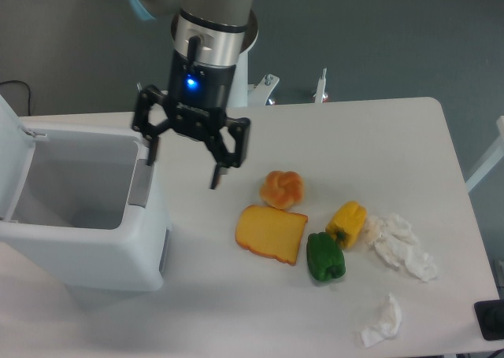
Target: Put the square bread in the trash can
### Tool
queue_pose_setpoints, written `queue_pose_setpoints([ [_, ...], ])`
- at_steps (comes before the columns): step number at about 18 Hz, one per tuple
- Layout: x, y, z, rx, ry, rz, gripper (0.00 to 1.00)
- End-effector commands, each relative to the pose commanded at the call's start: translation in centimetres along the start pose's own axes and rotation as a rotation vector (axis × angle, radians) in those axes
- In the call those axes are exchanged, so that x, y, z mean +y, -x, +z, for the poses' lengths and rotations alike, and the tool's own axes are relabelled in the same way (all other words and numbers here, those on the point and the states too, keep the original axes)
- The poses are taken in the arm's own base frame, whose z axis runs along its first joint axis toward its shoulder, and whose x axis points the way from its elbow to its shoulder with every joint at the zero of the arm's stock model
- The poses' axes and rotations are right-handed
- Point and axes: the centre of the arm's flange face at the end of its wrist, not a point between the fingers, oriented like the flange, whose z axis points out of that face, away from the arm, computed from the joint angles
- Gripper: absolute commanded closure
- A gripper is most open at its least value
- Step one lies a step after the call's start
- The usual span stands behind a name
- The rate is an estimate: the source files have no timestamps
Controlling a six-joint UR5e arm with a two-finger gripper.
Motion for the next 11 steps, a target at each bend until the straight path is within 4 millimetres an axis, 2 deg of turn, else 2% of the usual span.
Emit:
queue_pose_setpoints([
  [6, 1.8, 1.8, 0.1, -0.094, 0.123, 0.122, 0.0],
  [11, 2.6, 2.8, 0.1, -0.103, 0.144, 0.154, 0.0],
])
